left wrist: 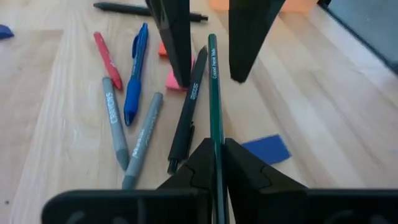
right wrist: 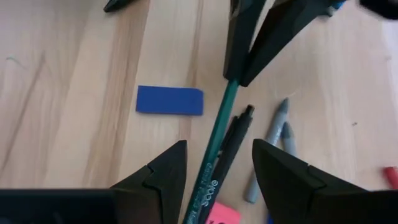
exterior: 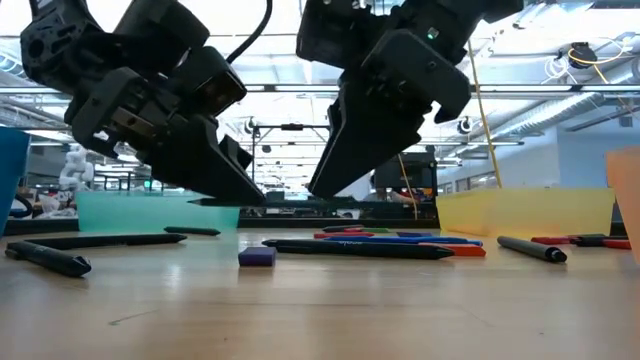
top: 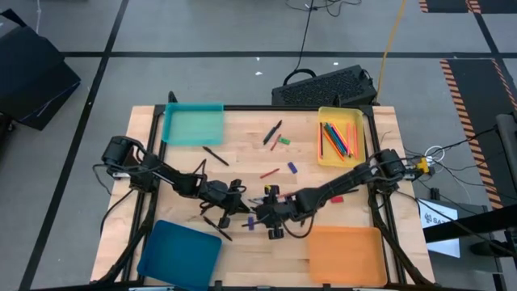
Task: Sort crayons/erasers/pens/pencils in bins
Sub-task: Put the green pencil into the yellow bin
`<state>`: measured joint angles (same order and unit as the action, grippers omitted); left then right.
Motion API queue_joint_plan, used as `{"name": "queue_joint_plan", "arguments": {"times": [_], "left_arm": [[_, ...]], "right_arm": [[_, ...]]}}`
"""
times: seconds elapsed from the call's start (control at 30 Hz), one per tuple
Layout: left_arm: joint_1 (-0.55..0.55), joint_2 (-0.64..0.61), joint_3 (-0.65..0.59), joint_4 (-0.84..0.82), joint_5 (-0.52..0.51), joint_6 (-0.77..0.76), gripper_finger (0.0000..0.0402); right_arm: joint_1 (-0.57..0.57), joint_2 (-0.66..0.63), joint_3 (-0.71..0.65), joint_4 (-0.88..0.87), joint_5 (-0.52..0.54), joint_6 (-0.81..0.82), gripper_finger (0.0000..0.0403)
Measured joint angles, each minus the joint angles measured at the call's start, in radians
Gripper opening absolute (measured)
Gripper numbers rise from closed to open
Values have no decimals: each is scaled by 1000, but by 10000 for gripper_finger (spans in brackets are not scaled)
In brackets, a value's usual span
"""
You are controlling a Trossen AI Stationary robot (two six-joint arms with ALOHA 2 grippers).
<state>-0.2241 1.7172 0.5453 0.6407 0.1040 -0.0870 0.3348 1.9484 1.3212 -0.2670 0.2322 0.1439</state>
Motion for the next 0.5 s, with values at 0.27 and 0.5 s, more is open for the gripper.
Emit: {"name": "queue_joint_plan", "arguments": {"times": [0.27, 0.5], "left_arm": [[-1, -11, 0, 10, 0, -24, 30], [-1, -10, 1, 19, -1, -48, 30]], "right_arm": [[-2, 0, -1, -39, -25, 26, 150], [-2, 0, -1, -59, -28, 25, 101]]}}
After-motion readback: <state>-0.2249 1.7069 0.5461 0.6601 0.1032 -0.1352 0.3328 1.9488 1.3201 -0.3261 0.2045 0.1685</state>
